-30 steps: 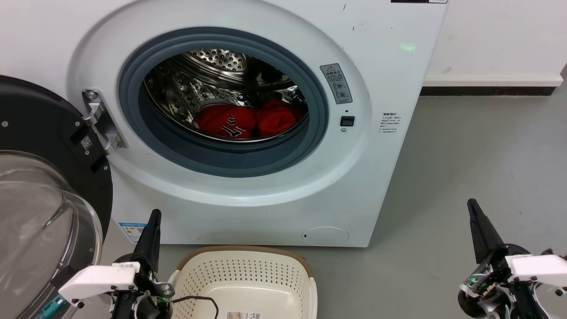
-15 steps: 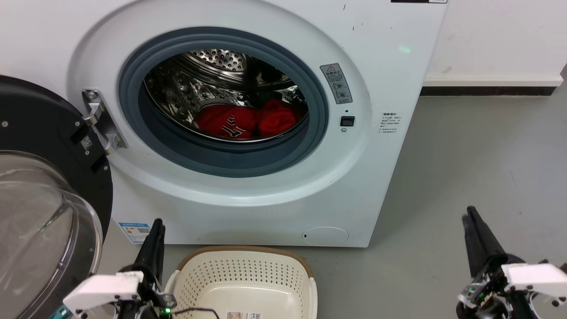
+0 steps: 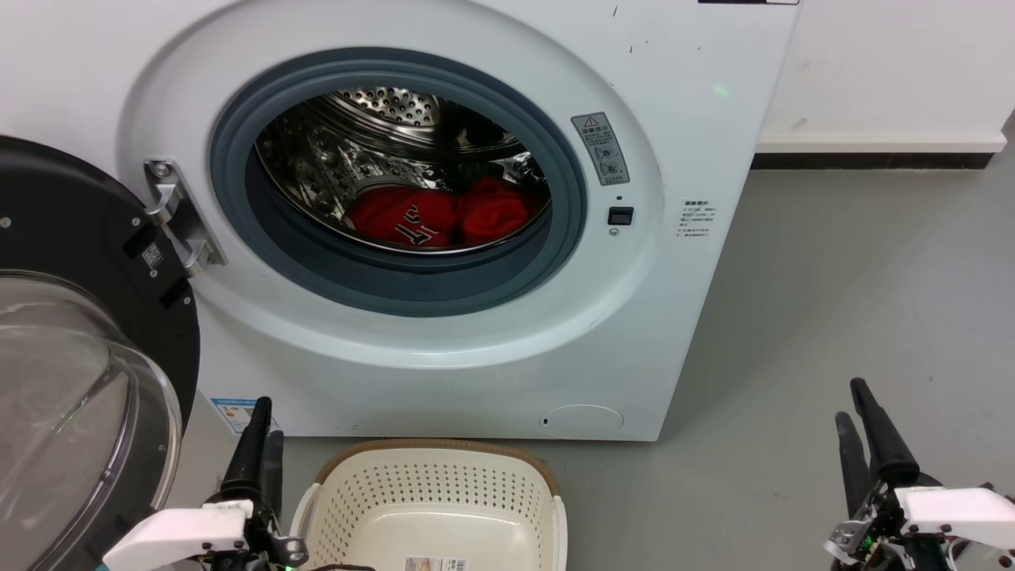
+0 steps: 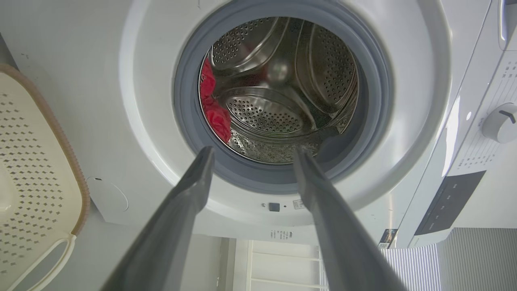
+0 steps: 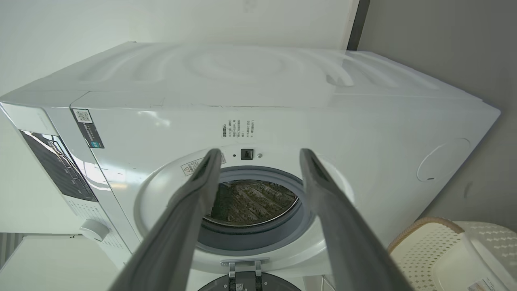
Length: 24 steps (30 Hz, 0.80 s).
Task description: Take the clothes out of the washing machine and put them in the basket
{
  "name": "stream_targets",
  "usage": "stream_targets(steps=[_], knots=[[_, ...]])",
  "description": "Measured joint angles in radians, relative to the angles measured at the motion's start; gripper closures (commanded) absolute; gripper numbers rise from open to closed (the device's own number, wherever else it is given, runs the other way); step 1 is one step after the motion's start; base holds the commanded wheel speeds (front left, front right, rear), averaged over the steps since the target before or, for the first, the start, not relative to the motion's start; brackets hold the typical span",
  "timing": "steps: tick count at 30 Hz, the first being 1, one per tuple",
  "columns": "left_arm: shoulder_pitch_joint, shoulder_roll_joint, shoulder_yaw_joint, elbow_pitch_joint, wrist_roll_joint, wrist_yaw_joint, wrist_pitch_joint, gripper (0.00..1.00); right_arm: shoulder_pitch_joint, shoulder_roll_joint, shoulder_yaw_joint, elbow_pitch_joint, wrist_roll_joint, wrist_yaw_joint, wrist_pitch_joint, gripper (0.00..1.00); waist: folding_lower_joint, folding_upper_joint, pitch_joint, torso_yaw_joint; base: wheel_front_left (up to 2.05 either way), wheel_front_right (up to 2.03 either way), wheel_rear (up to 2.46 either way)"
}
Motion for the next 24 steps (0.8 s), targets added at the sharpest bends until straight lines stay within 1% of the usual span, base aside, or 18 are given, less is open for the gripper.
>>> stream_targets(steps=[5,10,14,18,24], knots=[[0.005,0.0,0.034,0.002,0.06,0.0,-0.022,0.0,0.0,0.0,-0.022,0.018,-0.087,0.0,-0.02,0.0,-0.0001,0.0,0.0,-0.001,0.0,0.0,0.0],[0.005,0.0,0.08,0.023,0.125,0.0,-0.044,0.0,-0.006,0.0,-0.058,0.006,-0.266,0.0,-0.043,0.0,0.0,0.0,0.002,-0.002,0.0,0.0,0.0],[0.003,-0.001,0.107,0.03,0.197,0.002,-0.058,0.0,-0.011,0.0,-0.069,-0.036,-0.391,0.0,-0.058,0.0,0.0,0.0,0.003,-0.003,0.0,0.0,0.0],[-0.008,0.0,0.147,-0.011,0.283,0.006,-0.075,0.0,-0.013,-0.001,-0.072,-0.102,-0.575,0.0,-0.072,0.0,0.0,0.0,0.007,-0.003,0.0,0.0,0.0],[-0.01,0.0,0.153,-0.089,0.402,0.034,-0.097,0.0,-0.016,-0.001,-0.073,-0.184,-0.731,0.0,-0.096,0.0,0.0,0.0,0.013,-0.004,0.0,0.0,0.0]])
